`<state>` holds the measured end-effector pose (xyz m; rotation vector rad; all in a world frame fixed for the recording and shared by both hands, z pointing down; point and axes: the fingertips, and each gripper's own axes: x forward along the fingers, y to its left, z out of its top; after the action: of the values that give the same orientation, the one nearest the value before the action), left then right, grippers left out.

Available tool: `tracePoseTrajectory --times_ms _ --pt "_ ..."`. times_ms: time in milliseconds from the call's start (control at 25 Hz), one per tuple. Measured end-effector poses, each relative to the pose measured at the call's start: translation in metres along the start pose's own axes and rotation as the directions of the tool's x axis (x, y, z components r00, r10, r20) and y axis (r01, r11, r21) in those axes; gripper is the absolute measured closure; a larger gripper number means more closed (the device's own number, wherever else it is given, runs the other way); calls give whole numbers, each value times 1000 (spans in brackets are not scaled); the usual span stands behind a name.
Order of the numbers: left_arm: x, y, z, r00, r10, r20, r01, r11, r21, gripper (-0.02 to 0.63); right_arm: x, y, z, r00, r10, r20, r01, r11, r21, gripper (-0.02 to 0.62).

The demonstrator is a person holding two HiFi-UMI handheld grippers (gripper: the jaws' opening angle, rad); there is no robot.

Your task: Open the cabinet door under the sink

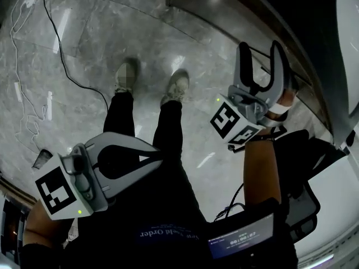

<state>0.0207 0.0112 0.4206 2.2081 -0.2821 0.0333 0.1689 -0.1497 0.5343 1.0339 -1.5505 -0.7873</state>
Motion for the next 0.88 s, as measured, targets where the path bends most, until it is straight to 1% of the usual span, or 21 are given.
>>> tracePoseTrajectory --times_ms 80,160,280,560,760,880 --pt "-17 9 -6 1000 -2 0 2 1000 -21 606 7 1 9 999 -37 -10 36 999 -20 274" --pt "-26 11 -13 1000 -2 -4 2 1000 -31 606 11 0 8 997 -71 -34 70 997 -23 270" --pt "-30 10 -22 1000 -6 -11 5 999 -31 606 16 2 0 991 -112 -66 110 993 -34 268" --pt "-33 11 -27 999 -34 -13 33 998 -50 606 20 -11 -7 978 -185 -95 181 983 -42 265" --pt "-33 13 -24 999 -39 -10 39 998 -46 606 30 -16 -14 973 -187 -134 181 982 -56 261" --pt "-33 12 -21 999 -41 -11 41 998 -42 606 30 -15 -15 974 -140 -176 131 989 -64 264"
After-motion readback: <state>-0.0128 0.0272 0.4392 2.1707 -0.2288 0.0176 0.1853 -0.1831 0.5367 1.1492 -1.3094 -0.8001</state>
